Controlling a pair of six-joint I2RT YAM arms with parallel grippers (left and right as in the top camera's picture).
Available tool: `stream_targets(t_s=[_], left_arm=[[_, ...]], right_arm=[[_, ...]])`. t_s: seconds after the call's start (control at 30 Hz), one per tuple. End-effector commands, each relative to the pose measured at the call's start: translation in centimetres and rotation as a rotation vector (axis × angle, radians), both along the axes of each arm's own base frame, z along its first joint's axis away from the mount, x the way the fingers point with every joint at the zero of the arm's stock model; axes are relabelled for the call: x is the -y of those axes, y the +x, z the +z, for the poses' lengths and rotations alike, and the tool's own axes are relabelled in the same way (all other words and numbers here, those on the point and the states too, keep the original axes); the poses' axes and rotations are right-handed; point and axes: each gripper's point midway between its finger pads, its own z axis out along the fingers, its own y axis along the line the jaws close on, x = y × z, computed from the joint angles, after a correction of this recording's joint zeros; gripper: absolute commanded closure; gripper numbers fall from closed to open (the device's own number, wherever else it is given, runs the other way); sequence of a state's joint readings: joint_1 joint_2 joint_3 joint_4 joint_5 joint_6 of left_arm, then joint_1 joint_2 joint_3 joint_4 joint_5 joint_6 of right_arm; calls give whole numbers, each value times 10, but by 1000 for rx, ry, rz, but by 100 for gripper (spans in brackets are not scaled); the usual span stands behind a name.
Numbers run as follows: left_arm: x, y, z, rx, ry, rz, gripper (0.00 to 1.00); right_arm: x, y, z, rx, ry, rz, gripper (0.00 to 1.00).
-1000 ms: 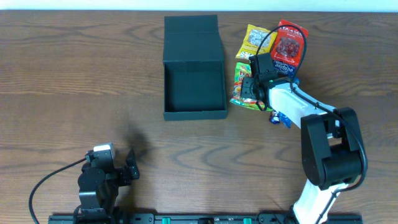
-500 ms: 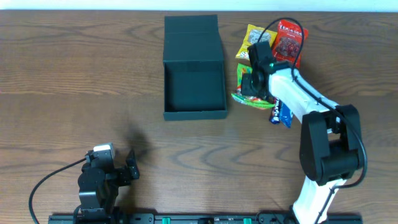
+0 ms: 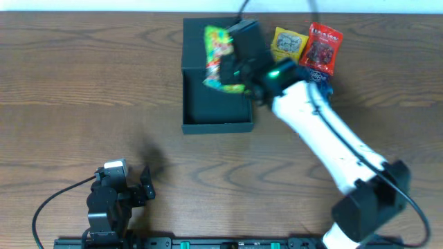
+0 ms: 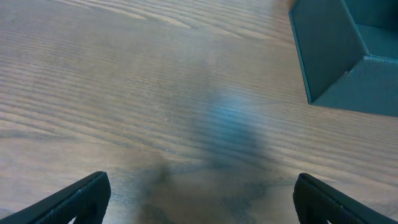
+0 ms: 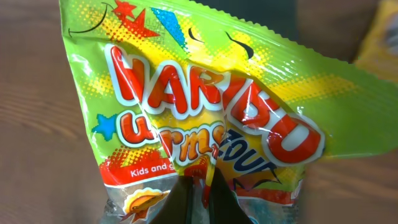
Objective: Pack container
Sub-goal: 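Carry the Haribo bag into the green box and release it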
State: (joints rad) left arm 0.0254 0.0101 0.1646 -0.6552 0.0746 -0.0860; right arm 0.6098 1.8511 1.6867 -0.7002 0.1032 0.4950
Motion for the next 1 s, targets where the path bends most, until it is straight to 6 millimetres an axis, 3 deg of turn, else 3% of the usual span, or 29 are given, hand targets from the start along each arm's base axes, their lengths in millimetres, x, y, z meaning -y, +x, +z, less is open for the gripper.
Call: stream_targets(t_s=[0.0, 0.13, 0.37, 0.47, 0.5, 0.57, 0.77, 0.87, 0.97], left_arm=[[-2, -1, -3, -7, -6, 17, 5], [-2, -1, -3, -7, -6, 17, 5], [-2, -1, -3, -7, -6, 17, 5], [-2, -1, -3, -7, -6, 17, 5], [-2, -1, -3, -7, -6, 17, 5], [-2, -1, -3, -7, -6, 17, 5], [-2, -1, -3, -7, -6, 17, 5], [-2, -1, -3, -7, -6, 17, 5], [-2, -1, -3, -7, -6, 17, 5]], right_arm=[[-11, 4, -35, -42, -18, -89, 99], [-27, -2, -78, -86, -76, -121, 99], [-45, -7, -119, -122, -111, -96, 98], [-42, -10, -126, -141, -136, -90, 31], [-42, -9, -123, -132, -139, -77, 18], [-43, -7, -114, -109, -142, -53, 9], [-37, -4, -73, -29, -148, 10, 7], [-5, 4, -42, 13, -172, -53, 4], [56, 17, -19, 19, -214, -177, 3]])
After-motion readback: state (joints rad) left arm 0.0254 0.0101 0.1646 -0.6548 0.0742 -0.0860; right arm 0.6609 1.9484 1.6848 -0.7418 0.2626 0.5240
